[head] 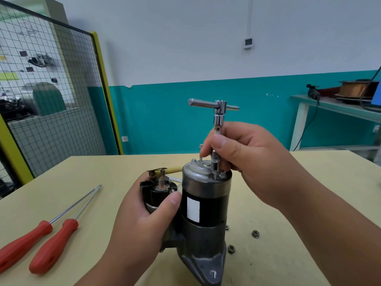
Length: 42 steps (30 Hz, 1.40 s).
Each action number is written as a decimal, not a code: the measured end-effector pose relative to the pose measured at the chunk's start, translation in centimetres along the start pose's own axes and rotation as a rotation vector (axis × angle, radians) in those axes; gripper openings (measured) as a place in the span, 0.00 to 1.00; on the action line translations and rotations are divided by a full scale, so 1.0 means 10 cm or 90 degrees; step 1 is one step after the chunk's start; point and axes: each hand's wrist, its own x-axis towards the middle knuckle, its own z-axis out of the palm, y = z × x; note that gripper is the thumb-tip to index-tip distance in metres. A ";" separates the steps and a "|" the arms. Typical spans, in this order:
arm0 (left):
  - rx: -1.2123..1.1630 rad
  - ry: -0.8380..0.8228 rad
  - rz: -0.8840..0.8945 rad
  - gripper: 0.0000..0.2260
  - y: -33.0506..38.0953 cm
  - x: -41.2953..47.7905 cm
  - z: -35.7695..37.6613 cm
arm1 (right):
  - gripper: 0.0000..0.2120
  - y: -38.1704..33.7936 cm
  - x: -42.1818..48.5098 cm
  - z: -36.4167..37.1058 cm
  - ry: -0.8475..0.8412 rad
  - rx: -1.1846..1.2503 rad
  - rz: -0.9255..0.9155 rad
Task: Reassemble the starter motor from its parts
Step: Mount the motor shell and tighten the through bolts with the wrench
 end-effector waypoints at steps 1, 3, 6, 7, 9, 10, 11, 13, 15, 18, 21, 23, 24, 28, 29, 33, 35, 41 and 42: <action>0.001 -0.002 -0.001 0.17 0.00 0.00 0.00 | 0.12 0.00 0.00 0.00 -0.003 -0.007 -0.005; 0.000 -0.005 -0.001 0.17 -0.01 0.01 0.00 | 0.11 -0.01 0.00 -0.03 -0.011 -0.022 -0.009; 0.006 -0.012 0.013 0.16 0.00 0.00 0.00 | 0.12 -0.01 0.00 -0.07 -0.035 -0.013 -0.001; 0.007 -0.012 0.014 0.16 0.01 0.00 0.00 | 0.12 0.00 0.00 -0.08 -0.045 0.006 0.004; 0.009 -0.012 0.010 0.17 0.01 0.00 0.00 | 0.12 0.02 -0.01 -0.09 -0.059 0.036 0.005; 0.010 -0.012 0.007 0.17 0.00 0.00 -0.01 | 0.12 0.03 -0.01 -0.09 -0.063 0.042 0.002; 0.009 -0.012 0.005 0.18 0.01 0.00 -0.01 | 0.11 0.04 -0.02 -0.08 -0.066 0.048 -0.001; -0.001 -0.013 0.003 0.18 0.01 0.00 -0.02 | 0.11 0.04 -0.02 -0.06 -0.064 0.054 -0.006; -0.012 -0.014 -0.001 0.18 0.00 0.00 -0.02 | 0.11 0.04 -0.02 -0.05 -0.054 0.040 -0.008; -0.024 -0.017 -0.003 0.18 0.00 0.00 -0.01 | 0.17 0.04 -0.02 -0.03 -0.042 0.044 -0.015; -0.015 -0.016 0.001 0.17 0.01 0.00 -0.01 | 0.19 0.02 -0.02 -0.02 -0.041 0.076 -0.006; -0.011 -0.016 -0.002 0.17 0.01 0.01 -0.01 | 0.14 0.01 -0.02 -0.02 -0.052 0.061 -0.004; -0.014 -0.015 -0.004 0.17 0.00 0.01 -0.01 | 0.12 0.00 -0.02 -0.02 -0.058 0.048 -0.004; -0.027 -0.007 -0.007 0.17 0.00 0.01 -0.01 | 0.11 -0.01 -0.03 -0.02 -0.068 0.040 -0.003; -0.027 -0.006 -0.008 0.18 -0.01 0.01 -0.01 | 0.11 -0.02 -0.04 -0.02 -0.069 0.046 -0.002; -0.020 -0.007 -0.009 0.18 -0.01 0.01 -0.02 | 0.12 -0.01 -0.03 -0.02 -0.061 0.033 0.001; -0.013 -0.007 -0.002 0.17 0.00 0.00 -0.01 | 0.12 0.00 -0.02 -0.01 -0.054 0.031 0.004; -0.015 -0.007 -0.011 0.18 -0.01 0.01 -0.02 | 0.12 0.00 -0.02 -0.01 -0.060 0.036 -0.007; -0.013 -0.006 -0.008 0.18 -0.01 0.01 -0.01 | 0.13 0.00 -0.02 -0.01 -0.062 0.046 0.000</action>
